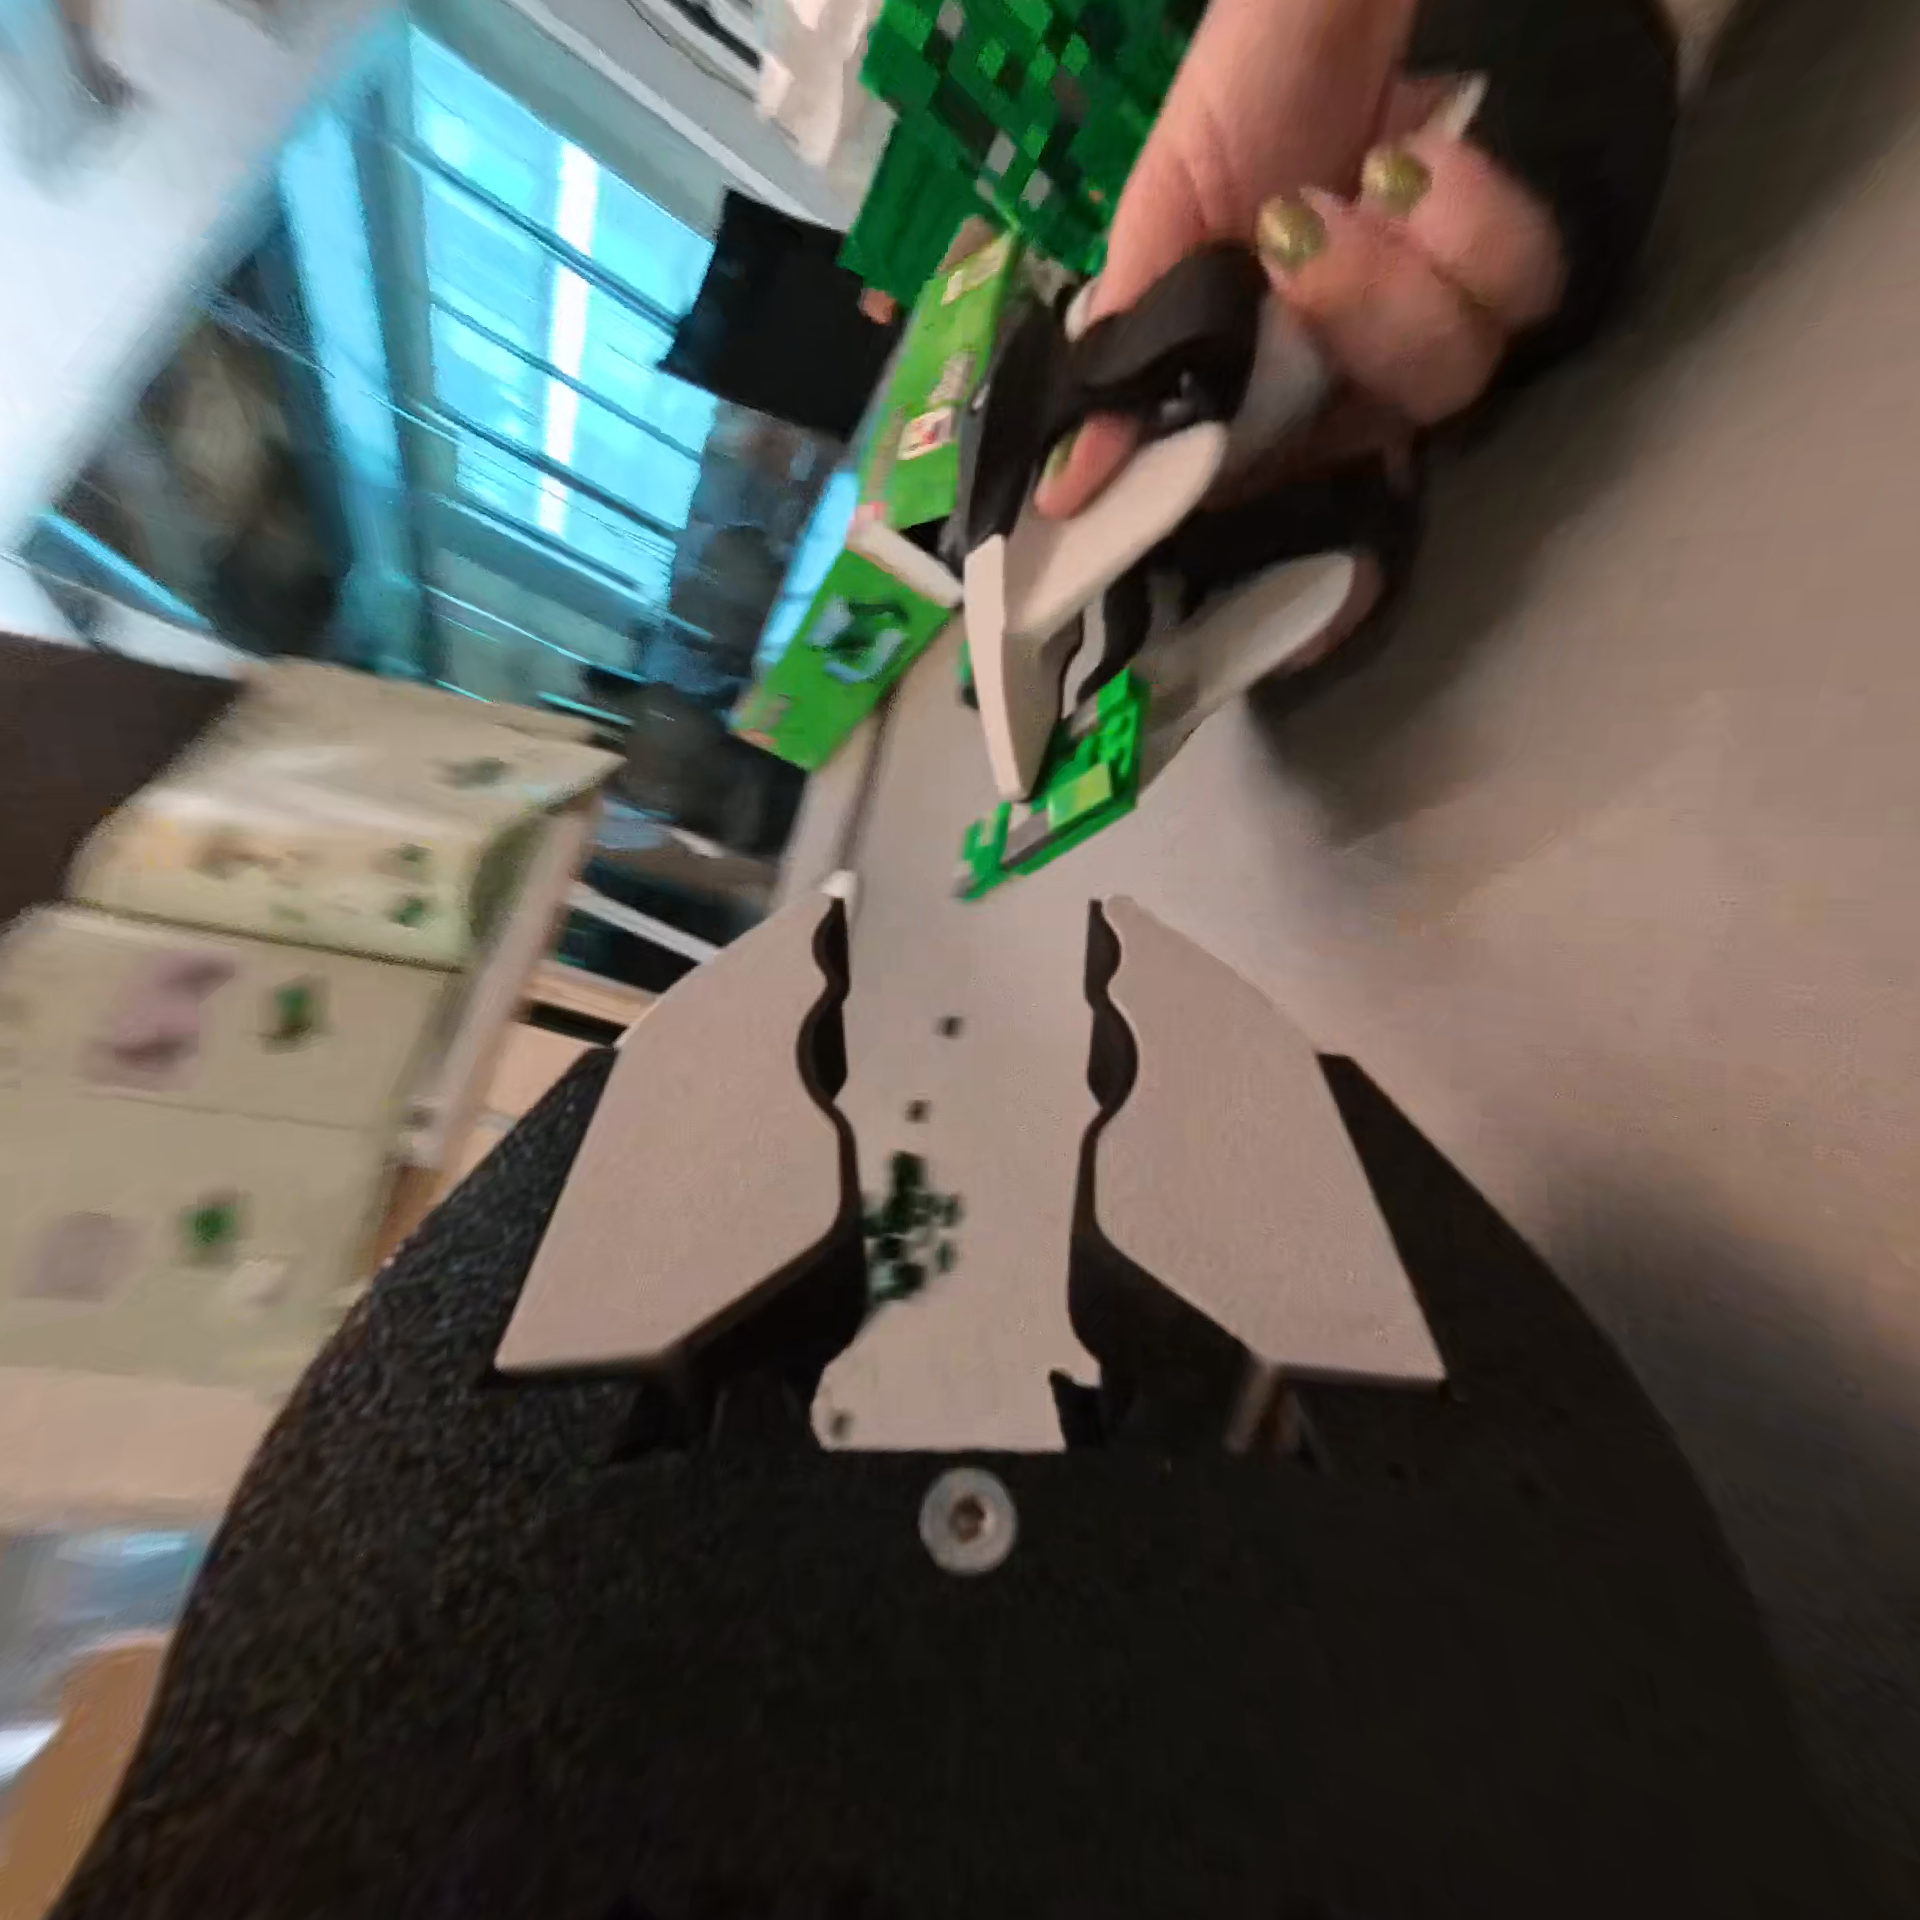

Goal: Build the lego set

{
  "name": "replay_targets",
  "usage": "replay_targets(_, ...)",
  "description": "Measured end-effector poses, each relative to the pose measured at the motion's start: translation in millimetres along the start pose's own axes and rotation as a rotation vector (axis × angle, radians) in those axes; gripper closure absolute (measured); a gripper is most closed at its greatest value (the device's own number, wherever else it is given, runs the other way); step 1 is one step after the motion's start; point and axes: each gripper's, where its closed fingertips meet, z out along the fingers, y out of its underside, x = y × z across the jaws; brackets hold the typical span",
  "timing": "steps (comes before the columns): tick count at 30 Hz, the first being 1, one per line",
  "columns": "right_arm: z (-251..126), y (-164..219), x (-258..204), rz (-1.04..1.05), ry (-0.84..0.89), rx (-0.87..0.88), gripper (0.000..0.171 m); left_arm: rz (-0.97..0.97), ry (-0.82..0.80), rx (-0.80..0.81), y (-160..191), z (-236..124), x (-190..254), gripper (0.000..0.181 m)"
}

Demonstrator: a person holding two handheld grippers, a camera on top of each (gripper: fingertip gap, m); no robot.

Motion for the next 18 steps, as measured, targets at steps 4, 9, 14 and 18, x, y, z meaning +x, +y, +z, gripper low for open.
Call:
replay_targets(4, -0.1, -0.2, -0.5, 0.003, -0.005, -0.002, 0.165, 0.166, -0.056, 0.034, -8.7, 1.9, 6.7, 0.141)
replay_targets(9, -0.4, -0.7, -1.5, 0.006, -0.014, -0.002, 0.165, 0.304, -0.032, 0.068, -13.1, 5.3, 24.6, 0.148)
replay_targets(14, -0.8, -0.5, -2.8, 0.008, -0.025, -0.006, 0.164, 0.428, -0.094, 0.048, -14.0, 13.7, 27.5, 0.152)
replay_targets(18, -1.1, -0.4, -3.6, 0.009, -0.031, -0.007, 0.165, 0.435, -0.106, 0.025, -10.3, 17.4, 26.1, 0.151)
